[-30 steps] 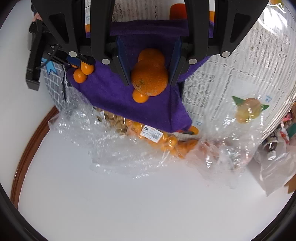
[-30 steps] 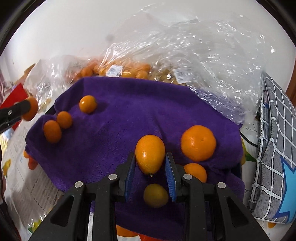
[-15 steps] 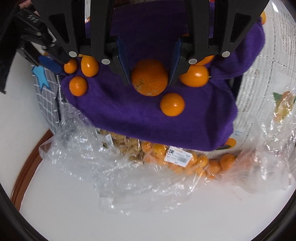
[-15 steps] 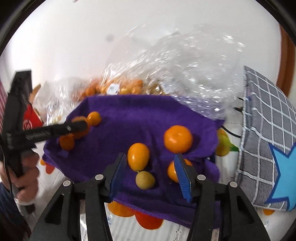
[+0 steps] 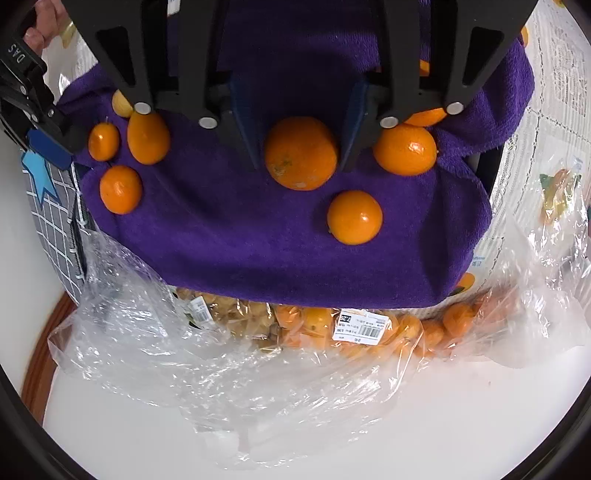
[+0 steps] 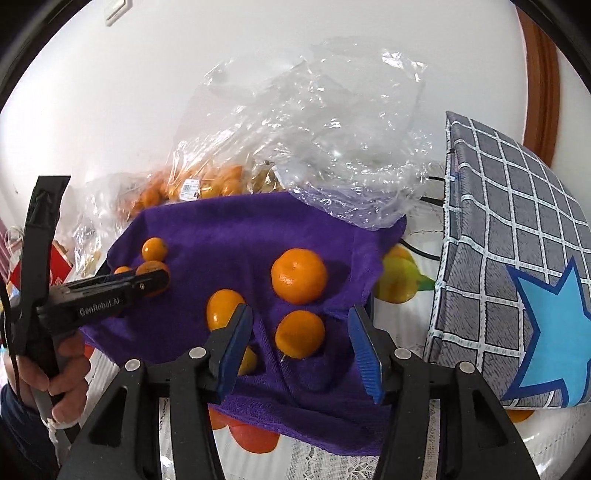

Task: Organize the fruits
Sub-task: 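Open both grippers and move them back down to the fruit row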

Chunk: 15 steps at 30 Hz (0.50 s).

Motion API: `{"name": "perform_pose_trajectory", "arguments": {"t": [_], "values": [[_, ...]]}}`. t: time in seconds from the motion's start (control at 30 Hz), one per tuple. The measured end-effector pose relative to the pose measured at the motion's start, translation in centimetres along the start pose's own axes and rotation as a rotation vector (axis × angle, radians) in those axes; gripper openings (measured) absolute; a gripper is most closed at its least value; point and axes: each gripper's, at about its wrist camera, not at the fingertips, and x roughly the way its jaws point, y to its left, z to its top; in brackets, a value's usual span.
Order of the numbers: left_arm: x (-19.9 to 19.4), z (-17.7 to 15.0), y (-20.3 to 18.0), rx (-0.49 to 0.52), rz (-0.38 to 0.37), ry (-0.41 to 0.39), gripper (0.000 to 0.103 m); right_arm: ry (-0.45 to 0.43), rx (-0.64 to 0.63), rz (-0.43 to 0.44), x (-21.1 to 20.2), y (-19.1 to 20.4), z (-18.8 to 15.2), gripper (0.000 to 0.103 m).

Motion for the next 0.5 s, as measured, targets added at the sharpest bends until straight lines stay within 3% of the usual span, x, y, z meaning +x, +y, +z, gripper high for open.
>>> {"name": "perform_pose_trajectory", "arguments": {"t": [0.27, 0.5], "values": [[-5.4, -1.7, 1.7, -0.033, -0.052, -0.087, 0.050, -0.008, -0.055, -0.005, -0.3, 1.4, -0.4, 0.061], [-10.1, -5.4, 4.4, -0.033, -0.043, -0.171, 0.050, -0.098, -0.043, 0.016, -3.2, 3.2, -1.9, 0.061]]}}
